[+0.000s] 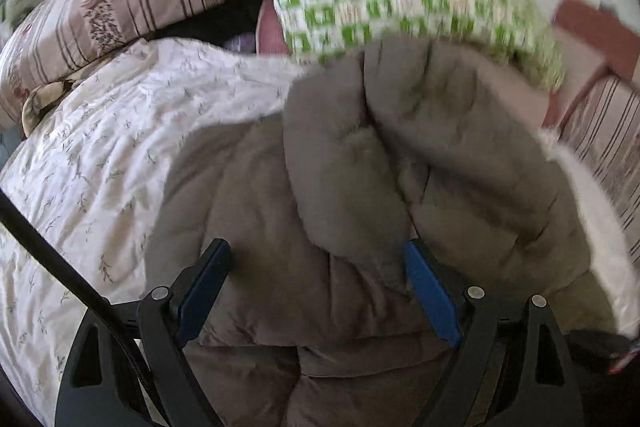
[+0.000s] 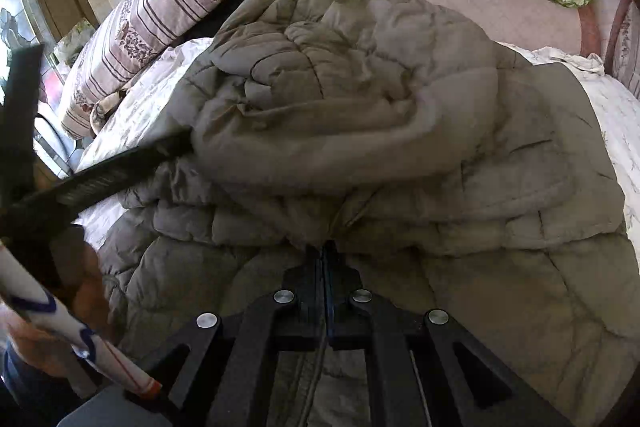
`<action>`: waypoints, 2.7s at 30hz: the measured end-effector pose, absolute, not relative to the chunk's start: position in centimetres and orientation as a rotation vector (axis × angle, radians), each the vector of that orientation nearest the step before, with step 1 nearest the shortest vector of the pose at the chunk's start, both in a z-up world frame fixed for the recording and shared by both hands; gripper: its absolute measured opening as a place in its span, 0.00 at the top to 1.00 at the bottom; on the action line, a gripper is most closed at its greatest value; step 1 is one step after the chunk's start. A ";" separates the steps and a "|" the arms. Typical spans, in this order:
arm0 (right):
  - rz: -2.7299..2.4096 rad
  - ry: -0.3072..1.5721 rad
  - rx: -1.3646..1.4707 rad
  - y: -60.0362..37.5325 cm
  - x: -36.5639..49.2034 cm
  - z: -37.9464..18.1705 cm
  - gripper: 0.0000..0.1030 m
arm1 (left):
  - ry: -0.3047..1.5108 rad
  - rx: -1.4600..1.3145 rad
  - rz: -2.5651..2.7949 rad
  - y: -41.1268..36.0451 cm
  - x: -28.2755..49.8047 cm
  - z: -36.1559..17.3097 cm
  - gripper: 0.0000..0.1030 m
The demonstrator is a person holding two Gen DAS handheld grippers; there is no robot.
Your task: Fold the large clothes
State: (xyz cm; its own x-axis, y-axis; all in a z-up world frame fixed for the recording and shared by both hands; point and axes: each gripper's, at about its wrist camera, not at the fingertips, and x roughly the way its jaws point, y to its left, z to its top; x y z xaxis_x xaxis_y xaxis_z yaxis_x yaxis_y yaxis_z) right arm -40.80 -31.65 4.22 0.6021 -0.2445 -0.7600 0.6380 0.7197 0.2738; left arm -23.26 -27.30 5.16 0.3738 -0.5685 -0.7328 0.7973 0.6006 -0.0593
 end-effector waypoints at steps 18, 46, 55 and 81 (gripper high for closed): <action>-0.650 0.725 0.569 -38.6 -39.1 5.7 0.41 | 0.798 0.334 -0.907 -27.1 -23.2 5.1 0.15; -0.712 0.732 0.545 -44.5 -38.6 6.3 0.61 | 0.789 0.409 -0.839 -28.4 -22.8 3.5 0.13; -0.763 0.743 0.476 -43.1 -37.9 4.7 0.61 | 0.792 0.396 -0.839 -28.2 -22.6 3.3 0.12; -0.447 0.752 0.546 -44.7 -27.5 9.4 0.61 | 0.791 0.283 -0.888 -26.9 -22.2 5.1 0.12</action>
